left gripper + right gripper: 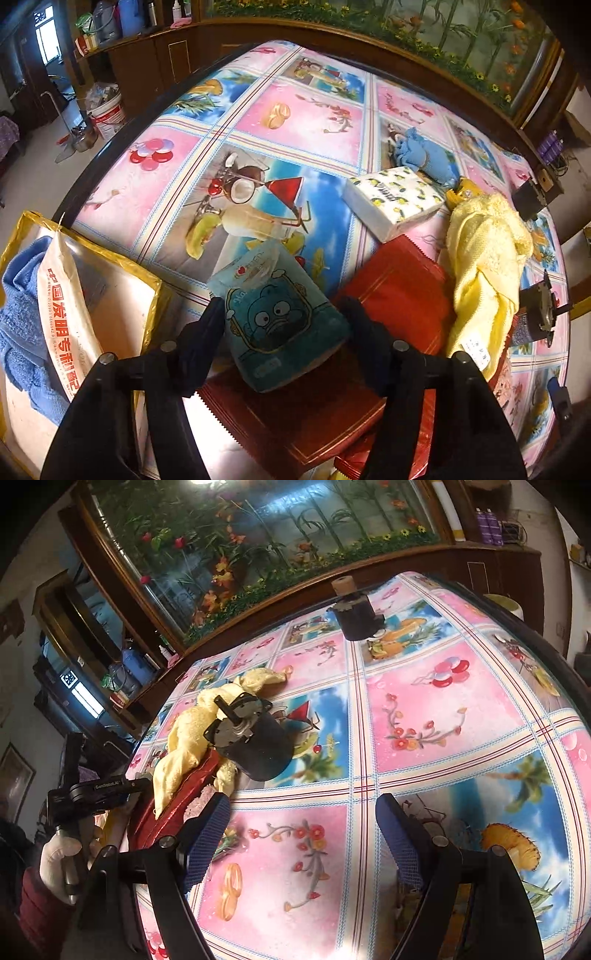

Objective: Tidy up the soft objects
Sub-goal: 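Move both grippers back to the pile, left gripper over the blue tissue pack, then grasp the blue tissue pack with left gripper while right gripper grasps the pink ball, then lower the tissue pack into the tray with left gripper while right gripper places the ball, then move both grippers back over the remaining pile, then grasp the yellow cloth with the left gripper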

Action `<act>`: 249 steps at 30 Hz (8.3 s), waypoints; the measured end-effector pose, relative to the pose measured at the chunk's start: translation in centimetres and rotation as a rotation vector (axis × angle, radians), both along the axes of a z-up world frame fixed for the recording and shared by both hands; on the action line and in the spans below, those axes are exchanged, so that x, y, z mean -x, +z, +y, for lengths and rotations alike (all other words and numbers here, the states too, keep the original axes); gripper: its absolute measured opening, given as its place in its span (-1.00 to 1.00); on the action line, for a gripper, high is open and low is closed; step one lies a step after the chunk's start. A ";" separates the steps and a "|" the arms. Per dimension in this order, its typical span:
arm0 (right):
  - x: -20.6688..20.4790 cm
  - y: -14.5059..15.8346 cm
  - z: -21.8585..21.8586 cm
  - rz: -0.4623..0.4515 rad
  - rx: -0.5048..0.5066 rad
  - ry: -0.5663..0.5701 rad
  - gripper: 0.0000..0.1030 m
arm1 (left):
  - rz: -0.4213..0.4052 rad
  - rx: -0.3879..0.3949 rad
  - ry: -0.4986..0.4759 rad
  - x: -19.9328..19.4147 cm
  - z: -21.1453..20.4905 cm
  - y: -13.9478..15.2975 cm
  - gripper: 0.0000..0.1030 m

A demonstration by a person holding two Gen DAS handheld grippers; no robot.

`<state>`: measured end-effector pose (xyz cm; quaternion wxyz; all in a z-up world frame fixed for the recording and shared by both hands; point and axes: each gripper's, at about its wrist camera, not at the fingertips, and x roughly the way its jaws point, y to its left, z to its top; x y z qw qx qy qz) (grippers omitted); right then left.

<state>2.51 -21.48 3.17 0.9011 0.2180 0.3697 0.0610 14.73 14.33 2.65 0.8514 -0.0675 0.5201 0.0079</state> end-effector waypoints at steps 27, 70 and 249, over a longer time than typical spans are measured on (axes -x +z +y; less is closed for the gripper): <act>-0.7 -0.9 0.7 0.038 0.059 0.002 0.61 | -0.008 0.001 -0.006 0.6 0.6 -0.4 0.20; -2.4 0.8 11.2 0.099 0.126 0.285 -0.48 | -0.350 0.154 0.076 21.3 10.5 7.0 -0.11; -1.0 -2.3 10.8 0.093 0.173 0.263 0.61 | -0.171 0.204 -0.264 -1.3 -7.4 3.6 -0.91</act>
